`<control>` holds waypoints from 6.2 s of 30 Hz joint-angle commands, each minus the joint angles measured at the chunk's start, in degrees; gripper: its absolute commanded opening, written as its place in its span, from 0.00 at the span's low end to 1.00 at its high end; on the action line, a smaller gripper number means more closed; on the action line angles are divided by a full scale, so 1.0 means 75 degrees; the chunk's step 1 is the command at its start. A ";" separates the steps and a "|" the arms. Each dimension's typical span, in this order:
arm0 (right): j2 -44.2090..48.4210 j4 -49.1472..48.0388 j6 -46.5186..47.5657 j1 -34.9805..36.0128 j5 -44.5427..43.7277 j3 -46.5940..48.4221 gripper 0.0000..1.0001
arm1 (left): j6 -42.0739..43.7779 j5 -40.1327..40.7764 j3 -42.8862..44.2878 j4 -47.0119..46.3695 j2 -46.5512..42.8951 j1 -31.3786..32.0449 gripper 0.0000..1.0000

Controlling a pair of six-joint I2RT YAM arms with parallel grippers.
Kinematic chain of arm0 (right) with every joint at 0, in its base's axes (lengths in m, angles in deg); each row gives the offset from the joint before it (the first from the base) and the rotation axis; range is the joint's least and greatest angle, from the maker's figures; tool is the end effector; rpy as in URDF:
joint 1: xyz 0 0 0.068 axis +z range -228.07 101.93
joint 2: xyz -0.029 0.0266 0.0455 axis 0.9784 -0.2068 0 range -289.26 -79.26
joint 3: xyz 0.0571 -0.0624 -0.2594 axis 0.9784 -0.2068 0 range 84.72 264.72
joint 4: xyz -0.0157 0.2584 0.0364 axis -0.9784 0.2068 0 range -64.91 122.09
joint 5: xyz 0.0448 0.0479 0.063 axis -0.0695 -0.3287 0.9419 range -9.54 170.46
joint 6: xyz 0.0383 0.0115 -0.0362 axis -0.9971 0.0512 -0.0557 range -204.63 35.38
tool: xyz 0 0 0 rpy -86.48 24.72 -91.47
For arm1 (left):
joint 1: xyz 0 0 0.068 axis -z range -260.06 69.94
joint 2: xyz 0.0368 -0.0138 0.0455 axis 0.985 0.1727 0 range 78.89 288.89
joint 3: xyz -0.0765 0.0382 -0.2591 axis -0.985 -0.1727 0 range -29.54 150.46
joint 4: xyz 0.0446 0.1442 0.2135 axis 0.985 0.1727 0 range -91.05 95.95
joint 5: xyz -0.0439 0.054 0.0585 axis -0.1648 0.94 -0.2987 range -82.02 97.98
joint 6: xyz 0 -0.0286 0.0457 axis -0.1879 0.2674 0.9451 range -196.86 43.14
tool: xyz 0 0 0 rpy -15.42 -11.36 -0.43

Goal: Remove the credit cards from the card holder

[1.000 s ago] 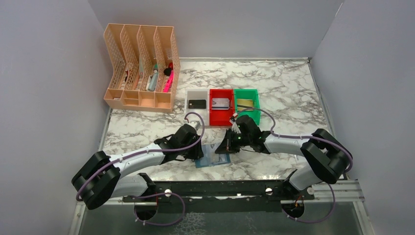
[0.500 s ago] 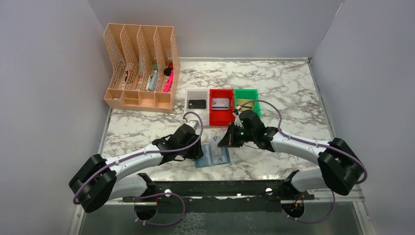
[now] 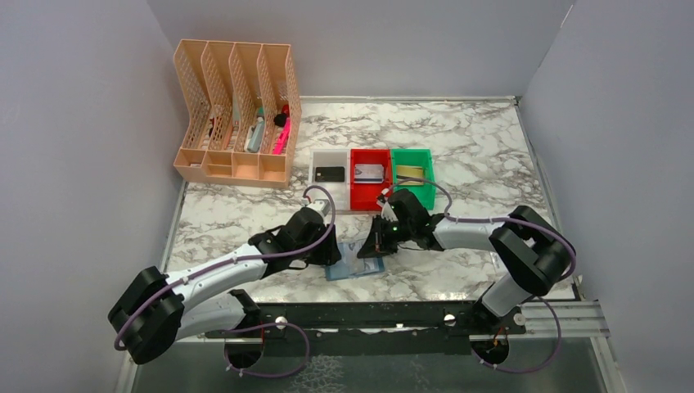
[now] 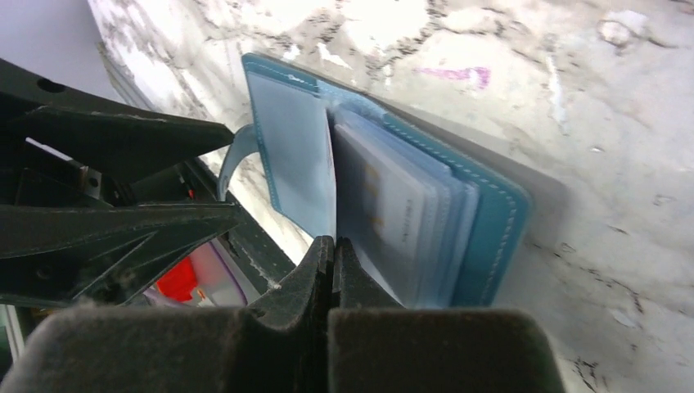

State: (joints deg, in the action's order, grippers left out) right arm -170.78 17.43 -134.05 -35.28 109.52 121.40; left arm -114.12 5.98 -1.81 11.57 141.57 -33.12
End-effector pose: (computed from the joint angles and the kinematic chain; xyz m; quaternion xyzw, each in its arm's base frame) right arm 0.2001 0.2087 0.1345 -0.0392 0.9050 0.4165 0.0766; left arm 0.1410 -0.1526 0.1760 0.0849 0.9282 -0.2547 0.2575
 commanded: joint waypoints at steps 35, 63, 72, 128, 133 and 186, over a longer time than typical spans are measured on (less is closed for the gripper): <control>0.2009 -0.2366 -0.0577 -0.0255 0.0432 -0.1184 0.01 | -0.0993 -0.2589 -0.0032 -0.3064 0.0139 -0.0622 0.51; 0.2306 0.0202 0.0258 -0.0255 -0.1405 -0.0389 0.01 | -0.0676 -0.1378 0.0080 -0.1766 -0.0163 -0.0622 0.51; 0.2623 0.2434 0.2476 -0.0267 -0.5161 0.1464 0.01 | -0.0348 0.0429 0.0299 -0.0165 -0.1041 -0.0616 0.78; -0.2984 -0.1177 1.2335 -0.0255 -0.5925 0.4095 0.14 | -0.0435 0.1974 -0.0093 0.1034 -0.2581 -0.0633 0.97; -0.2926 -0.1085 1.2029 -0.0258 -0.5795 0.4184 0.25 | -0.0470 0.1954 -0.0130 0.1042 -0.2664 -0.0633 0.97; 0.2673 0.0511 0.0558 -0.0268 -0.1823 -0.0943 0.54 | -0.0432 -0.1976 0.0790 -0.1307 0.0444 0.0053 0.66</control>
State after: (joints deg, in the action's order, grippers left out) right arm -149.14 25.47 -125.86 -37.31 90.41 113.25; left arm -116.68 -9.89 3.56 3.74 144.65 -34.01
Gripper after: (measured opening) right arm 0.544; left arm 0.665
